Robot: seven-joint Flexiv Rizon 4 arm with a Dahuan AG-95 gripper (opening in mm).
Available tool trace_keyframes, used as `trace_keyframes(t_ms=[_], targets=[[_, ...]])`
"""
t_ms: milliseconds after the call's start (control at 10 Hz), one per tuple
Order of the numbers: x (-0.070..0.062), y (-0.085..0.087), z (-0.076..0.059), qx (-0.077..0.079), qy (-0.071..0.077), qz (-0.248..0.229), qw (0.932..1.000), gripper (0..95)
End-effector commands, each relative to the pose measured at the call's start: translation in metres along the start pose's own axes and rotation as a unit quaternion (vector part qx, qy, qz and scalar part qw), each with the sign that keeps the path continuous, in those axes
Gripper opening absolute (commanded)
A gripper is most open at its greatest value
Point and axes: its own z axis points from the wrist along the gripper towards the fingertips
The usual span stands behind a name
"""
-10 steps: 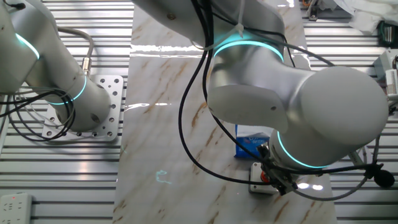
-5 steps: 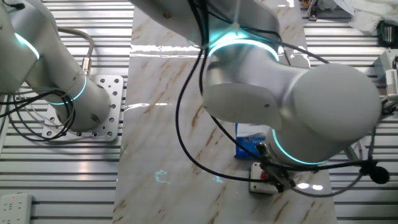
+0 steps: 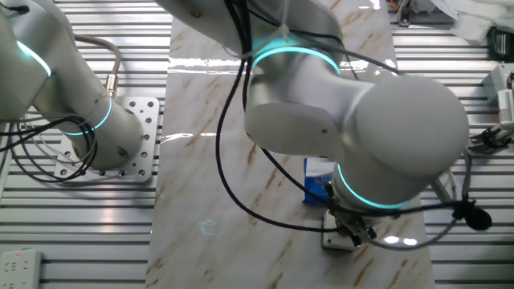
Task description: Press three buttons from left to right in sequence
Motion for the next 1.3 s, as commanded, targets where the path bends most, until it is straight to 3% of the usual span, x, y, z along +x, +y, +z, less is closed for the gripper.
trace_keyframes(t_ms=[100,200,300,400,700,1000,1300], targets=[[-0.002,-0.003,0.018,-0.01,0.01,0.003,0.9999,0.0],[-0.002,-0.005,0.011,-0.053,0.007,0.036,0.9979,0.0],[-0.002,-0.007,0.004,-0.028,0.009,0.013,0.9995,0.0],[-0.002,-0.008,-0.005,-0.019,0.014,0.002,0.9997,0.0],[-0.008,-0.01,-0.039,-0.022,0.028,0.002,0.9994,0.0],[-0.008,-0.008,-0.049,-0.027,0.029,0.0,0.9992,0.0],[-0.009,-0.007,-0.05,-0.03,0.026,0.005,0.9992,0.0]])
